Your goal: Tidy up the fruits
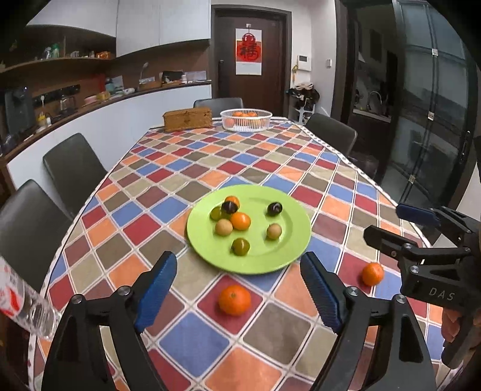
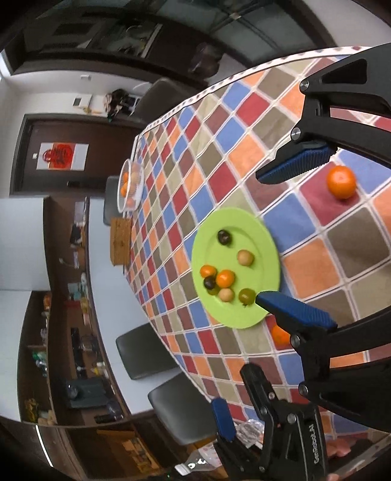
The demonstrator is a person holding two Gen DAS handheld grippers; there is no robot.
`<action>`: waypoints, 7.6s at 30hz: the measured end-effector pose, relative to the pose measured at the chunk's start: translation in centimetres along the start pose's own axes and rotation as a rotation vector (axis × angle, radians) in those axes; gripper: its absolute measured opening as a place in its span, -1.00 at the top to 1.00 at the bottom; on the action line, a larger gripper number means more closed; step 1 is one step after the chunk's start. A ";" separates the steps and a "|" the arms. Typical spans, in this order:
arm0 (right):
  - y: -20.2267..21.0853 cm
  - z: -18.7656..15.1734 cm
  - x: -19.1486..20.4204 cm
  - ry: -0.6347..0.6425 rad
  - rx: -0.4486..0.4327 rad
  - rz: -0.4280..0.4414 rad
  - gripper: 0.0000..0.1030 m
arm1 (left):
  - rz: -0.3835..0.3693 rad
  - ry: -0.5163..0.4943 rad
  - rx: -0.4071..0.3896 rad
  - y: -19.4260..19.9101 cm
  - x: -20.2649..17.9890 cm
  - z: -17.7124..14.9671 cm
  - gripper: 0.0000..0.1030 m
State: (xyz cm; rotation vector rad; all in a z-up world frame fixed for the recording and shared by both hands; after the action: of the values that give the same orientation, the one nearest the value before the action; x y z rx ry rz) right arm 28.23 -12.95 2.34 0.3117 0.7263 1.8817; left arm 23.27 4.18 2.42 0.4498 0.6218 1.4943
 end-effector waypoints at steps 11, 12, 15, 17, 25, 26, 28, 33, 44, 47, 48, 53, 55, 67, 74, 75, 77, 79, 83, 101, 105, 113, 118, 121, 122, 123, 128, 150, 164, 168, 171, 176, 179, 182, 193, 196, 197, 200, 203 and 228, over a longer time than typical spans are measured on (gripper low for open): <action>0.1 -4.1 -1.4 -0.089 0.064 -0.129 -0.46 | 0.082 0.027 0.063 -1.1 0.3 -3.0 -0.76; -0.1 -4.6 -1.8 -0.112 0.076 -0.135 -0.46 | 0.089 0.027 0.071 -1.4 0.3 -3.2 -0.76; -0.5 -5.6 -2.8 -0.155 0.103 -0.177 -0.46 | 0.107 0.035 0.095 -2.3 0.3 -3.9 -0.76; -0.7 -6.3 -3.2 -0.182 0.118 -0.198 -0.46 | 0.105 0.046 0.119 -3.0 0.3 -4.4 -0.76; -2.2 -8.6 -3.6 -0.269 0.186 -0.218 -0.46 | 0.128 0.103 0.187 -5.6 1.3 -6.2 -0.76; -2.4 -8.7 -3.5 -0.271 0.192 -0.214 -0.46 | 0.134 0.103 0.189 -5.9 1.4 -6.3 -0.76; -3.0 -9.0 -3.5 -0.281 0.205 -0.206 -0.46 | 0.140 0.112 0.198 -6.6 1.6 -6.3 -0.76; -4.2 -9.5 -3.9 -0.306 0.224 -0.216 -0.46 | 0.148 0.126 0.206 -7.9 1.7 -6.0 -0.74; -6.5 -10.1 -4.5 -0.317 0.270 -0.213 -0.25 | 0.133 0.127 0.250 -10.6 1.4 -5.8 -0.22; -6.8 -10.2 -4.5 -0.317 0.276 -0.208 -0.13 | 0.130 0.130 0.259 -11.0 1.4 -5.9 -0.08; -6.9 -10.2 -4.5 -0.316 0.279 -0.207 -0.11 | 0.129 0.132 0.259 -11.1 1.4 -5.9 -0.01; -7.4 -10.2 -4.5 -0.310 0.293 -0.193 0.11 | 0.112 0.137 0.262 -11.4 1.4 -6.0 0.17; -7.5 -10.2 -4.5 -0.308 0.298 -0.188 0.19 | 0.109 0.135 0.258 -11.4 1.4 -5.9 0.20; -6.3 -9.5 -4.1 -0.272 0.253 -0.177 0.20 | 0.107 0.110 0.213 -9.6 1.2 -5.7 0.22; -4.3 -8.0 -3.5 -0.242 0.178 -0.138 0.20 | 0.099 0.064 0.137 -6.6 0.5 -4.7 0.22; -4.0 -7.8 -3.4 -0.236 0.165 -0.133 0.20 | 0.093 0.064 0.127 -6.2 0.4 -4.4 0.22; -3.3 -7.2 -3.2 -0.224 0.140 -0.123 0.20 | 0.078 0.060 0.105 -5.3 0.2 -4.0 0.22; -2.6 -6.6 -3.0 -0.211 0.114 -0.108 0.20 | 0.066 0.049 0.080 -4.3 -0.2 -3.4 0.22; -1.6 -5.5 -2.6 -0.191 0.089 -0.073 0.20 | 0.047 0.030 0.043 -3.1 -0.7 -2.4 0.22; -3.6 0.6 -1.3 -0.093 -0.001 0.081 0.20 | -0.027 -0.056 -0.026 -4.4 -1.5 1.3 0.22; -5.2 1.6 -0.9 -0.050 -0.007 0.099 0.20 | -0.047 -0.072 -0.024 -5.8 -1.2 2.0 0.22; -9.5 2.9 -0.7 0.001 0.020 0.154 0.20 | -0.104 -0.080 0.011 -9.4 -0.8 3.0 0.22; -12.4 3.3 -1.0 0.017 0.060 0.162 0.20 | -0.129 -0.046 0.061 -12.2 0.1 3.6 0.22; -13.6 3.4 -0.9 0.032 0.082 0.154 0.20 | -0.143 -0.017 0.102 -14.0 0.6 3.5 0.22; -14.1 3.5 -0.9 0.037 0.091 0.156 0.20 | -0.145 -0.010 0.112 -14.4 0.7 3.5 0.22; -14.5 3.5 -0.9 0.039 0.097 0.159 0.20 | -0.147 -0.001 0.124 -14.9 0.9 3.5 0.22; -16.4 3.5 -0.9 0.037 0.126 0.170 0.20 | -0.161 0.019 0.155 -16.1 1.0 3.2 0.22; -11.1 2.4 -2.2 -0.055 0.062 0.095 -0.14 | -0.015 0.008 0.008 -7.9 0.8 3.7 -0.31; 0.9 -0.8 -2.1 -0.086 -0.045 -0.040 -0.57 | 0.009 -0.007 -0.100 1.3 -1.6 0.7 -0.80; 3.4 -2.3 -1.7 -0.076 -0.060 -0.063 -0.65 | 0.015 -0.025 -0.121 3.3 -2.2 -0.7 -0.86; 4.8 -3.3 -1.3 -0.068 -0.062 -0.078 -0.66 | 0.021 -0.032 -0.131 4.7 -2.6 -1.8 -0.89; 7.3 -5.2 -0.9 -0.080 -0.074 -0.088 -0.66 | 0.009 -0.034 -0.140 6.7 -3.1 -3.2 -0.94; 8.4 -5.8 -0.6 -0.083 -0.085 -0.089 -0.66 | 0.015 -0.042 -0.150 7.7 -3.4 -3.7 -0.94; 9.3 -6.4 -0.4 -0.085 -0.096 -0.094 -0.66 | 0.016 -0.040 -0.158 8.5 -3.4 -4.3 -0.96; 11.4 -7.7 0.4 -0.076 -0.117 -0.113 -0.66 | 0.015 -0.035 -0.165 9.8 -3.5 -5.4 -0.96; 11.6 -7.8 0.5 -0.077 -0.119 -0.113 -0.66 | 0.025 -0.037 -0.178 10.4 -3.6 -5.5 -0.99; 11.7 -7.8 0.6 -0.077 -0.121 -0.114 -0.66 | 0.027 -0.037 -0.181 10.6 -3.7 -5.6 -0.99; 12.2 -8.0 0.7 -0.079 -0.125 -0.118 -0.66 | 0.029 -0.043 -0.192 11.1 -3.8 -5.6 -0.99; 12.6 -8.2 0.6 -0.085 -0.128 -0.113 -0.66 | 0.031 -0.049 -0.200 11.4 -3.9 -5.8 -0.99; 13.5 -9.6 0.3 -0.085 -0.119 -0.121 -0.66 | 0.052 -0.073 -0.233 12.4 -4.5 -6.8 -0.99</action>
State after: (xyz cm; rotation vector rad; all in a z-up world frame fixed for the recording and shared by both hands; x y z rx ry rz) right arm 13.10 -19.60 3.03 0.2644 0.5605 1.7772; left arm 9.55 -0.43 5.48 0.3408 0.3752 1.5706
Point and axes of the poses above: each gripper's, at about its wrist camera, not at the fingertips, and y roughly against the way its jaws point, x to its left, z to its top, the point moved 2 cm from there along -y, roughly the way its jaws point, and after that the axes turned 8 degrees about y, right-handed, at the moved point
